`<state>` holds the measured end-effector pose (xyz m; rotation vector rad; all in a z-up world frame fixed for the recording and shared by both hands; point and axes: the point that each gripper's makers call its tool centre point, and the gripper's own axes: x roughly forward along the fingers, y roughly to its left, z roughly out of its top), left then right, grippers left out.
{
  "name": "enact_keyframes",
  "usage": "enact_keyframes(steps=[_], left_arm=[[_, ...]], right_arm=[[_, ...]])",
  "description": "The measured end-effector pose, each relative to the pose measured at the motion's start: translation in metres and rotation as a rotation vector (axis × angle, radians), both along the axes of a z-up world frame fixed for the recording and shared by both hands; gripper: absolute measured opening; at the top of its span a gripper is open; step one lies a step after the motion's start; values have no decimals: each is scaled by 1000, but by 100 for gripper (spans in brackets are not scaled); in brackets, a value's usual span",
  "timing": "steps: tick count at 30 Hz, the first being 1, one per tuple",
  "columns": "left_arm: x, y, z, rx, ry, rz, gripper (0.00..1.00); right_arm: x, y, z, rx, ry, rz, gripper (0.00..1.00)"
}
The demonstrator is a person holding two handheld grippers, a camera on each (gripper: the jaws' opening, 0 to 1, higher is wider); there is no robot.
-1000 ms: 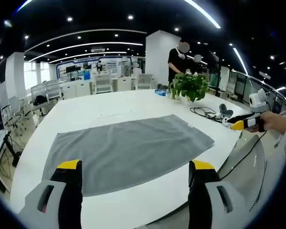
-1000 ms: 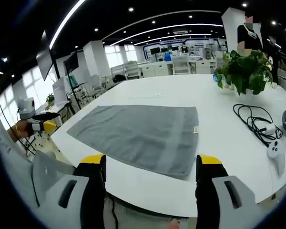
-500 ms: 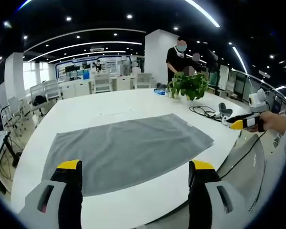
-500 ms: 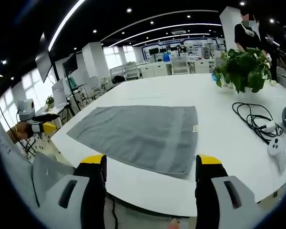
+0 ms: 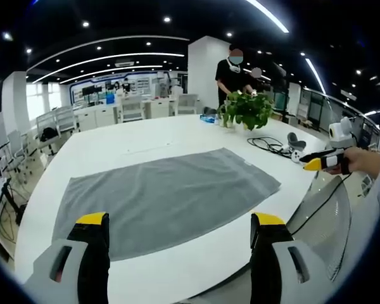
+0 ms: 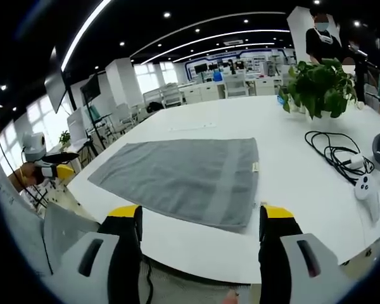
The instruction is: Fold the towel on the table until its edges align and the towel forms a compact rectangular stack.
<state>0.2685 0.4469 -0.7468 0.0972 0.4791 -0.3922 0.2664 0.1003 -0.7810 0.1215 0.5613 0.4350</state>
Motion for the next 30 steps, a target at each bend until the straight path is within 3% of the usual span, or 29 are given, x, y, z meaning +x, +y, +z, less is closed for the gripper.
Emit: enact_keyframes(steps=[11, 30], left_arm=[[3, -14, 0, 4, -2, -21, 95], [2, -73, -1, -9, -13, -52, 93]], right_arm=[[-1, -12, 3, 14, -11, -16, 76], [9, -50, 12, 28, -33, -2, 76]])
